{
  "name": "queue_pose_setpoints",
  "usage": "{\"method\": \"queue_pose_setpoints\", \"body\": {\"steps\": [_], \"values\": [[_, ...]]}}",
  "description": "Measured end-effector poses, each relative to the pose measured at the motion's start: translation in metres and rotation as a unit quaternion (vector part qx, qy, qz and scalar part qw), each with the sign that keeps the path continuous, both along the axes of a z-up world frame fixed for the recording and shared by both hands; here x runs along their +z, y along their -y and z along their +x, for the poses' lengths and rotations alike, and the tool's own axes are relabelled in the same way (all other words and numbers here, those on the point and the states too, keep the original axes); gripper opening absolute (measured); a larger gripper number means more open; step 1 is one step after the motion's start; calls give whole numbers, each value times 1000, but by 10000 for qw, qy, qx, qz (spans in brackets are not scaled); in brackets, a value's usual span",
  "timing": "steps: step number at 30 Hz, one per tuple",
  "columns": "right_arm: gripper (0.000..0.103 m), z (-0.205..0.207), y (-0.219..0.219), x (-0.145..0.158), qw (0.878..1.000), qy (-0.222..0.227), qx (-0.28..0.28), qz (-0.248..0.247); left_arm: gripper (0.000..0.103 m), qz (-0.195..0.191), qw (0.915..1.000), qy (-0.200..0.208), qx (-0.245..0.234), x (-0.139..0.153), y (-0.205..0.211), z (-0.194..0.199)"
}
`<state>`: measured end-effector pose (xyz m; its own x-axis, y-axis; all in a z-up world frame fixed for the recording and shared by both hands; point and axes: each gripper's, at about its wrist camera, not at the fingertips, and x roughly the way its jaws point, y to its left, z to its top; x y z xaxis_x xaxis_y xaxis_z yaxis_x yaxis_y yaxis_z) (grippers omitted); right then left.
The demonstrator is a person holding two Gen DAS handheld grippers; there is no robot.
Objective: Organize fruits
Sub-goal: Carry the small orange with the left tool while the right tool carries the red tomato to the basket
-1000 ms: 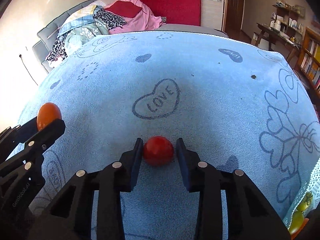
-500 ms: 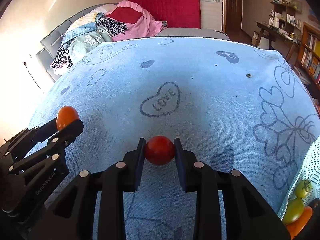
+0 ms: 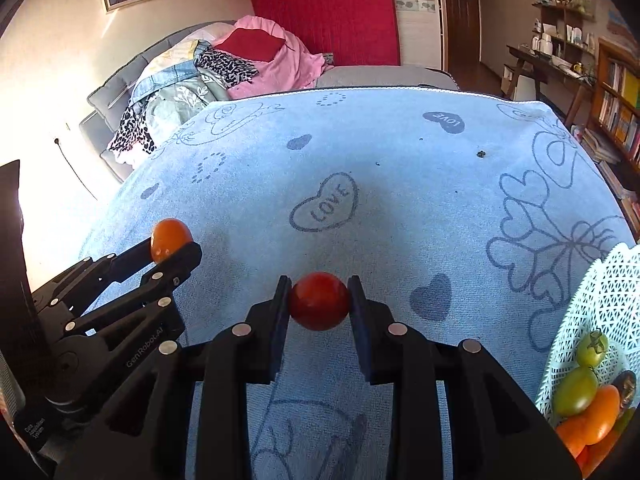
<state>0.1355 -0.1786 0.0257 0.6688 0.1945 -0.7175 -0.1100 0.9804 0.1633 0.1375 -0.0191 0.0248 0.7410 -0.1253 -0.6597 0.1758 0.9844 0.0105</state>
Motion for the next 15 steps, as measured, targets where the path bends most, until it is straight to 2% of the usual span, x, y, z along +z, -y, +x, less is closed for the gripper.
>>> {"method": "queue_pose_setpoints", "body": {"steps": [15], "values": [[30,-30,13,11,9998,99,-131,133,40,37,9998,43,-182,0,9,-16]]}}
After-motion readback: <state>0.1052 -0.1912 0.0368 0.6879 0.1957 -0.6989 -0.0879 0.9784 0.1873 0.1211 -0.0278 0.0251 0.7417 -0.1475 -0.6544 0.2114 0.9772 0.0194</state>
